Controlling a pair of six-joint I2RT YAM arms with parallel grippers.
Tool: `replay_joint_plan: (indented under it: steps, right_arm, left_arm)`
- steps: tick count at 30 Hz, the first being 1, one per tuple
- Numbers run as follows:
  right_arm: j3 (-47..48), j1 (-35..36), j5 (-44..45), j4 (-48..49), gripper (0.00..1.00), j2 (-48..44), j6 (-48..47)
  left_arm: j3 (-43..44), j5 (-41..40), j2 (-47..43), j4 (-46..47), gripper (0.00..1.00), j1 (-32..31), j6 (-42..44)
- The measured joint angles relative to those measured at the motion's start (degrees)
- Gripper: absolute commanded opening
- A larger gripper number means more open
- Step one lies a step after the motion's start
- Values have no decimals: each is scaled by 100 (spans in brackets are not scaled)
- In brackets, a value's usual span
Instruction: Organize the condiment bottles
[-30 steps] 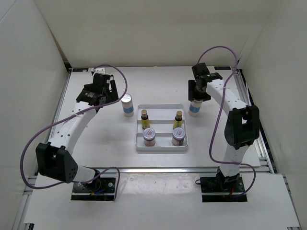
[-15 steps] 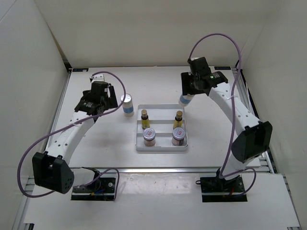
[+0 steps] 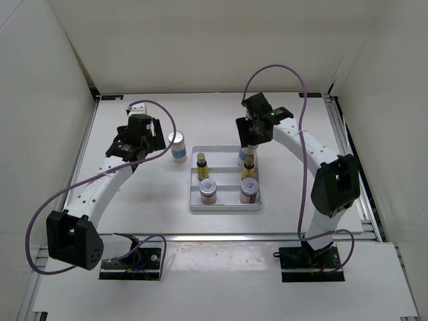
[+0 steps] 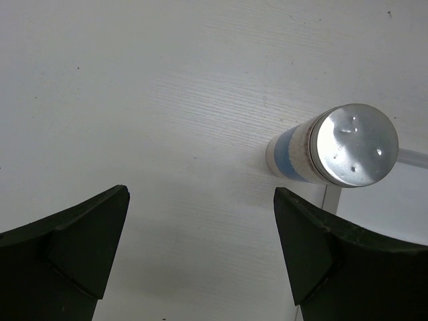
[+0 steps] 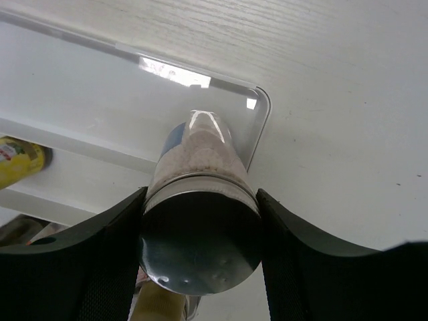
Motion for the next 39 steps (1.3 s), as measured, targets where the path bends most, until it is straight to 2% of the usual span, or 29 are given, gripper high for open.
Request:
replay_joint_plan:
  steps: [1, 2, 3, 5, 6, 11, 15, 22, 27, 31, 32, 34, 35, 37, 38, 39]
  right_arm:
    - [0, 2, 2, 15, 29, 81, 2]
    - [0, 2, 7, 42, 38, 160, 2]
    - [2, 2, 17, 70, 60, 238, 4]
    - [9, 9, 55, 146, 83, 356, 26]
    - [48, 28, 111, 199, 100, 380, 50]
    - [289, 101, 448, 181, 100, 385, 70]
    - [470, 122, 544, 125, 100, 223, 157]
    - [448, 122, 544, 129, 100, -769, 238]
    - [61, 122, 640, 245, 100, -1644, 328]
    - [-179, 122, 699, 289, 100, -1869, 369]
    - [-247, 122, 704, 284, 100, -1871, 380]
    - [-323, 122, 715, 271, 100, -1840, 407]
    - [-352, 122, 717, 267, 100, -1832, 413]
    - [-367, 122, 719, 256, 100, -1827, 431]
    - [-367, 122, 721, 258, 100, -1829, 435]
    - [-369, 122, 723, 260, 100, -1836, 437]
  left_arm:
    - [0, 13, 50, 15, 100, 0, -2]
    - [0, 24, 92, 17, 100, 0, -4]
    - [0, 39, 136, 20, 100, 0, -7]
    - [0, 98, 212, 20, 100, 0, -2]
    - [0, 120, 243, 20, 100, 0, -4]
    - [101, 533, 326, 28, 100, 2, 31]
    - [525, 1075, 592, 144, 100, 2, 96]
    - [990, 2006, 1202, 579, 100, 2, 111]
    - [1174, 2345, 1843, 713, 100, -24, 162]
    - [1193, 2448, 2321, 743, 99, -48, 205]
    - [1193, 2461, 2428, 734, 90, -66, 221]
    - [1193, 2474, 2542, 732, 84, -107, 245]
    - [1193, 2452, 2553, 726, 74, -140, 278]
    - [1200, 2310, 2531, 699, 63, -221, 332]
    - [1209, 2225, 2511, 671, 49, -291, 372]
    - [1235, 2120, 2494, 619, 43, -352, 428]
